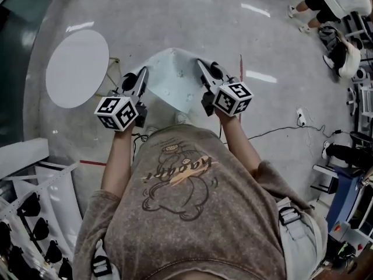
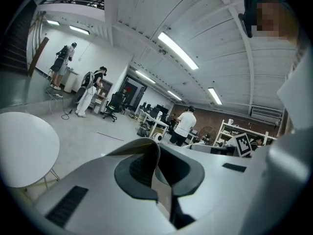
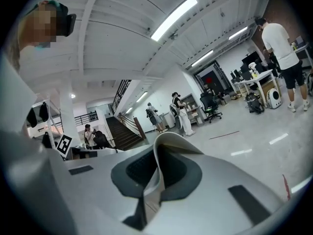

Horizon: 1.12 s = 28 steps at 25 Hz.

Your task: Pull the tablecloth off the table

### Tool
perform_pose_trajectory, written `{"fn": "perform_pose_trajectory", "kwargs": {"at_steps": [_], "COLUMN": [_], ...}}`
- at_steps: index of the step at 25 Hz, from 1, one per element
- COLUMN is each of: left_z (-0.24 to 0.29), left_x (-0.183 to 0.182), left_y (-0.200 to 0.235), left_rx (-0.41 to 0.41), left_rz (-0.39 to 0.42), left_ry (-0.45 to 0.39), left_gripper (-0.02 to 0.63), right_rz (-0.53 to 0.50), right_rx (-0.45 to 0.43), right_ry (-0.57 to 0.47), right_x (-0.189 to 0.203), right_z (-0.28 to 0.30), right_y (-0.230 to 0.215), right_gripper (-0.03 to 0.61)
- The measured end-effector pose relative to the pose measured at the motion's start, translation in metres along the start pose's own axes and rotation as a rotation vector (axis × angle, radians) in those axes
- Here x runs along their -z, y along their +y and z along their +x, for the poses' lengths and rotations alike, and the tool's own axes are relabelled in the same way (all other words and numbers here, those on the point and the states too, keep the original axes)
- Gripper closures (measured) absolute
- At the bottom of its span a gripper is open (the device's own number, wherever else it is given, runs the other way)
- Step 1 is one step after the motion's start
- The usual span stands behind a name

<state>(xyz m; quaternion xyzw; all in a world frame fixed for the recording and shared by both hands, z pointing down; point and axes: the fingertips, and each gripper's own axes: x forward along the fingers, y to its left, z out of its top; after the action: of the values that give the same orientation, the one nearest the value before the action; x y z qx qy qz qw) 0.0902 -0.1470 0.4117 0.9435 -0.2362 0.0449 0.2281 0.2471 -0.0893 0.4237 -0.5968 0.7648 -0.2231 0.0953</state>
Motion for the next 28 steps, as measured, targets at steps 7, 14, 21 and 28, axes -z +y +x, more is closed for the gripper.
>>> {"fn": "perform_pose_trajectory", "kwargs": {"at_steps": [7, 14, 21, 28], "left_z": [-0.052, -0.094, -0.147, -0.191], "left_x": [-0.01, -0.015, -0.017, -0.016], "left_y": [0.033, 0.055, 0.074, 0.081], "left_rx": [-0.142, -0.279, -0.408, -0.522], "left_rz": [-0.011, -0.024, -0.024, -0.029], "left_ry": [-0.066, -0.123, -0.186, -0.23], "left_gripper": [0.592, 0.592, 0.592, 0.592], "right_rz": [-0.008, -0.031, -0.08, -0.169], "right_rx": [-0.138, -0.275, -0.402, -0.526], "right_ry": [0.061, 0.118, 0.176, 0.241], "right_x": [0.016, 0.024, 0.039, 0.056], "right_z": [0.043, 0.08, 0.112, 0.128], "right_y": [0.042, 0.078, 0.127, 0.173], "right_gripper": [0.563, 0.563, 0.563, 0.561]}}
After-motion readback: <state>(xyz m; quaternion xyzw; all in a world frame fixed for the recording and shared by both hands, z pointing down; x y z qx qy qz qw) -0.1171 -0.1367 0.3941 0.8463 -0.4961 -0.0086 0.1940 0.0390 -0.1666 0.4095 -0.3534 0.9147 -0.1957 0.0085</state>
